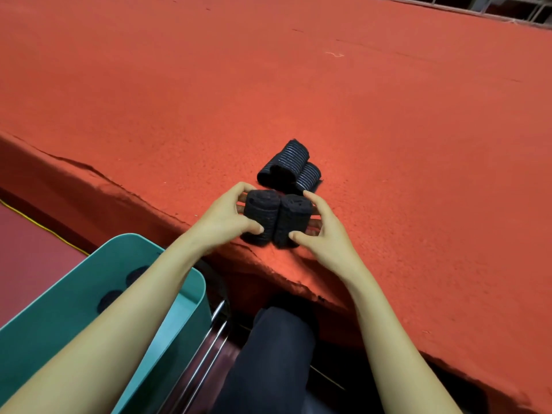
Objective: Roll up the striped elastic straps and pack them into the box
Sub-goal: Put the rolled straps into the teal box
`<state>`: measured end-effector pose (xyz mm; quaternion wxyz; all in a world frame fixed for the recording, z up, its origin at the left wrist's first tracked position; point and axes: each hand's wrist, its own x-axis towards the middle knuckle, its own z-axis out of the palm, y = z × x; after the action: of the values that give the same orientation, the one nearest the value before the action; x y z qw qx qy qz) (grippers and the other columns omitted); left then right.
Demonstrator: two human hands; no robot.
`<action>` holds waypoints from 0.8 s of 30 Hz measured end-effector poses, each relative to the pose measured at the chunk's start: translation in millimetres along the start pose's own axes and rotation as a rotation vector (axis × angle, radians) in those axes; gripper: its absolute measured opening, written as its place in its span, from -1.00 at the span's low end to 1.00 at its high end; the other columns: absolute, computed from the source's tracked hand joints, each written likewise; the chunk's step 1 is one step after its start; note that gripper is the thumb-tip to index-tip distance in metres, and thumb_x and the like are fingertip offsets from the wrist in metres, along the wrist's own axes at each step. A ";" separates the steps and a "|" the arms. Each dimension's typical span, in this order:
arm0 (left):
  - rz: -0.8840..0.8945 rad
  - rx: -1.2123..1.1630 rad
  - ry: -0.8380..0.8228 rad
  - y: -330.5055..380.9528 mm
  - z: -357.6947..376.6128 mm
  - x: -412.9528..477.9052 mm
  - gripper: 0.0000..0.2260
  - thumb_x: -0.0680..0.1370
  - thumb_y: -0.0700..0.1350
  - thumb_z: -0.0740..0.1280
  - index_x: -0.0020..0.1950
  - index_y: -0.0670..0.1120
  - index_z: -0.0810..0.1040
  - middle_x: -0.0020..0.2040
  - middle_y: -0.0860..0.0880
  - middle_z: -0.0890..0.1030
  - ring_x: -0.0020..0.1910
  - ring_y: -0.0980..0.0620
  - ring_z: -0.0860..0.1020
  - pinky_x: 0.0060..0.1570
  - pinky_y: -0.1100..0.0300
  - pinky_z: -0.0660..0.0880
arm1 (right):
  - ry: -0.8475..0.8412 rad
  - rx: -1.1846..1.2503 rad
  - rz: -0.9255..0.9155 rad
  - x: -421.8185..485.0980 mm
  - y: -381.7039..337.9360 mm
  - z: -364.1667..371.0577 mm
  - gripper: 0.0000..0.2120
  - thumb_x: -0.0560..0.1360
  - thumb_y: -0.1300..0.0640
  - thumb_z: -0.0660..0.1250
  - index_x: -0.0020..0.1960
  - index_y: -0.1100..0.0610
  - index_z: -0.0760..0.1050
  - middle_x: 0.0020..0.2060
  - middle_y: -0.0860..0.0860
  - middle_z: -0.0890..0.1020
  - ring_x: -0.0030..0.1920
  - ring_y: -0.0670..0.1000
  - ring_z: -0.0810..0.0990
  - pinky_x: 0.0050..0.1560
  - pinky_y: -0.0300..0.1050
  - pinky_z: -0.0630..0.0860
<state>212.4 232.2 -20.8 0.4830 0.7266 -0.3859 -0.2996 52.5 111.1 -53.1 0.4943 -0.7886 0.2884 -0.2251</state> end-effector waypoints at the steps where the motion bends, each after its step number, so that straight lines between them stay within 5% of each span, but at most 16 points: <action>1: 0.058 0.058 -0.001 -1.4 1.7 -5.1 -0.56 0.32 -0.36 0.46 0.05 0.02 0.45 0.01 0.09 0.56 -0.01 0.08 0.56 0.07 0.07 0.53 | -0.019 -0.066 -0.031 -3.6 -0.7 -2.4 -0.22 0.36 0.26 0.45 0.48 -0.08 0.22 0.35 -0.05 0.43 0.32 -0.07 0.44 0.29 -0.13 0.42; 4: 0.193 0.152 0.015 -2.5 7.7 -19.8 -0.52 0.35 -0.31 0.48 0.16 0.05 0.43 0.12 0.09 0.54 0.12 0.14 0.51 0.17 0.08 0.49 | -0.075 -0.160 -0.112 -12.0 -8.0 -10.3 -0.21 0.37 0.22 0.45 0.47 -0.18 0.20 0.33 -0.08 0.42 0.32 -0.14 0.39 0.29 -0.22 0.35; 8: 0.312 0.274 0.000 -1.5 10.2 -37.5 -0.45 0.37 -0.27 0.47 0.28 0.09 0.41 0.18 0.09 0.49 0.15 0.21 0.46 0.19 0.19 0.44 | -0.125 -0.309 -0.198 -18.9 -20.2 -17.9 -0.44 0.37 0.20 0.48 0.31 -0.07 0.41 0.05 -0.10 0.47 0.11 -0.14 0.41 0.11 -0.46 0.25; 12: 0.361 0.270 0.029 0.6 2.9 -61.2 -0.56 0.40 -0.18 0.48 0.17 0.11 0.41 0.11 0.20 0.49 0.12 0.24 0.46 0.08 0.23 0.47 | -0.137 -0.348 -0.277 -25.3 -28.9 -12.5 -0.51 0.34 0.19 0.52 0.21 -0.02 0.48 0.01 -0.09 0.50 0.04 -0.16 0.43 0.07 -0.48 0.26; 22: 0.033 0.204 0.396 -30.7 -66.3 -156.1 -0.61 0.36 -0.20 0.48 -0.02 0.08 0.34 -0.07 0.06 0.56 -0.21 -0.09 0.55 -0.15 0.08 0.49 | -0.548 -0.358 -0.431 -27.3 -78.8 91.4 -0.55 0.47 0.21 0.35 0.32 0.02 0.35 0.17 -0.04 0.42 0.14 -0.13 0.38 0.12 -0.40 0.29; 24: -0.056 0.140 0.488 -45.2 -78.3 -174.0 -0.60 0.32 -0.16 0.49 -0.03 0.07 0.33 -0.12 0.05 0.55 -0.28 -0.07 0.54 -0.21 0.08 0.51 | -0.614 -0.374 -0.474 -23.2 -82.9 122.6 -0.55 0.45 0.22 0.34 0.31 0.05 0.35 0.17 0.00 0.41 0.16 -0.05 0.40 0.18 -0.25 0.33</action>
<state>197.1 427.7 -24.4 0.5018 0.8196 -0.2574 -0.1013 133.3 235.0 -29.6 0.3403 -0.9395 -0.0252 -0.0312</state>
